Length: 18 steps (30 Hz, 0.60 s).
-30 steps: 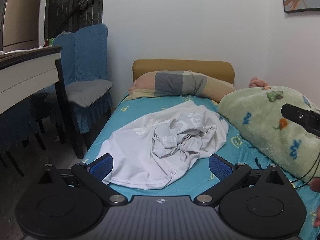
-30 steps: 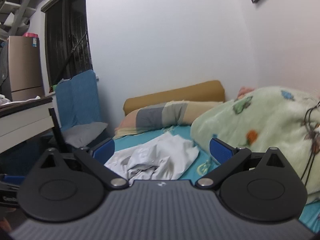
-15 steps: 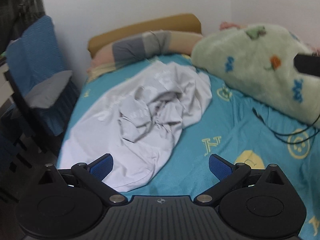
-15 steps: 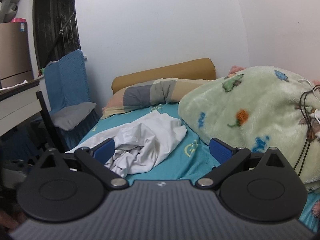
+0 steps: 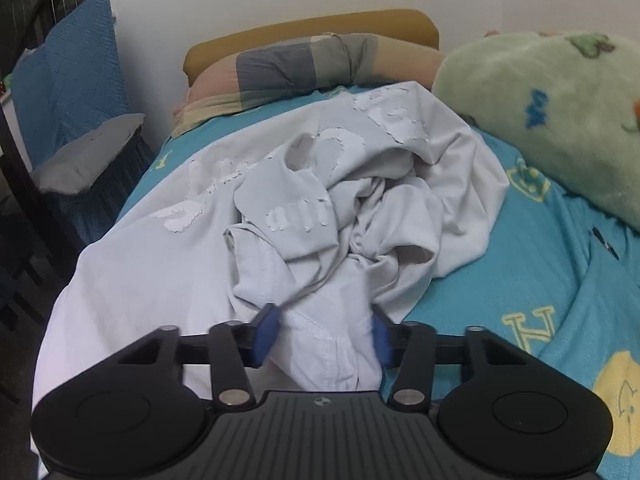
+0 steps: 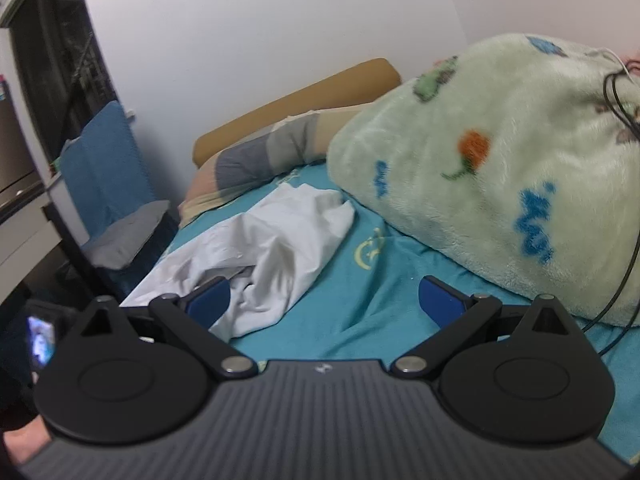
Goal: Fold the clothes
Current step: 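Grasp the white T-shirt with the left gripper and lift it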
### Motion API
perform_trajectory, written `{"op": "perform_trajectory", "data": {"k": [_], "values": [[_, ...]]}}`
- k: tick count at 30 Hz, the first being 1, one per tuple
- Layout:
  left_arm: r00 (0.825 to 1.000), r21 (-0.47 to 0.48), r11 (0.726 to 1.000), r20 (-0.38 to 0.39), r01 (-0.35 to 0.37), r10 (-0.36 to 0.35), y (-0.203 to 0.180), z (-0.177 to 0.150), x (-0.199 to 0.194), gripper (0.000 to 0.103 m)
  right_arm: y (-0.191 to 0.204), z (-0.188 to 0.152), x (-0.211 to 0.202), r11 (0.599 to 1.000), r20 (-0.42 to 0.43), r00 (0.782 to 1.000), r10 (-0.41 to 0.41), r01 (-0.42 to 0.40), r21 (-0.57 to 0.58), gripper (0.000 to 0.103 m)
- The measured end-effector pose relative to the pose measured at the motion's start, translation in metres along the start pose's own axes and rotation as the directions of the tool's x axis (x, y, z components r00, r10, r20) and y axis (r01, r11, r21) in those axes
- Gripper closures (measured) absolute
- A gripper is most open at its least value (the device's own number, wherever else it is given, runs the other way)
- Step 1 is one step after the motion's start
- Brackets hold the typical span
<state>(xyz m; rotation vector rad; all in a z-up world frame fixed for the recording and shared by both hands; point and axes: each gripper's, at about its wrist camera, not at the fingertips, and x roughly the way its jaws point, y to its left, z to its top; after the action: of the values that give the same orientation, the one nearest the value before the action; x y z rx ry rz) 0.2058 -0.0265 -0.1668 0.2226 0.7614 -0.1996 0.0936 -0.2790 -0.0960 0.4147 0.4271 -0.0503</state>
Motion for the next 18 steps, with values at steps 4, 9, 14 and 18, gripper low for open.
{"op": "perform_trajectory", "data": {"k": [4, 9, 14, 18], "values": [[1.0, -0.028, 1.0, -0.019, 0.001, -0.001, 0.017, 0.023, -0.021, 0.098, -0.002, -0.006, 0.017, 1.0, 0.007, 1.0, 0.004, -0.003, -0.016, 0.0], [0.999, -0.146, 0.989, 0.038, 0.019, -0.014, 0.066, 0.046, -0.103, 0.099, 0.0, -0.01, 0.012, 0.999, 0.031, 0.999, 0.025, -0.024, -0.046, 0.0], [0.999, -0.383, 0.923, 0.005, -0.033, 0.038, 0.106, 0.023, -0.161, 0.099, 0.02, -0.013, 0.006, 0.992, 0.038, 0.998, 0.04, -0.036, -0.118, 0.0], [1.0, -0.539, 0.842, -0.03, -0.024, 0.009, 0.126, 0.001, -0.167, 0.099, 0.053, -0.02, 0.02, 0.973, -0.052, 0.996, 0.07, -0.079, -0.216, 0.0]]}}
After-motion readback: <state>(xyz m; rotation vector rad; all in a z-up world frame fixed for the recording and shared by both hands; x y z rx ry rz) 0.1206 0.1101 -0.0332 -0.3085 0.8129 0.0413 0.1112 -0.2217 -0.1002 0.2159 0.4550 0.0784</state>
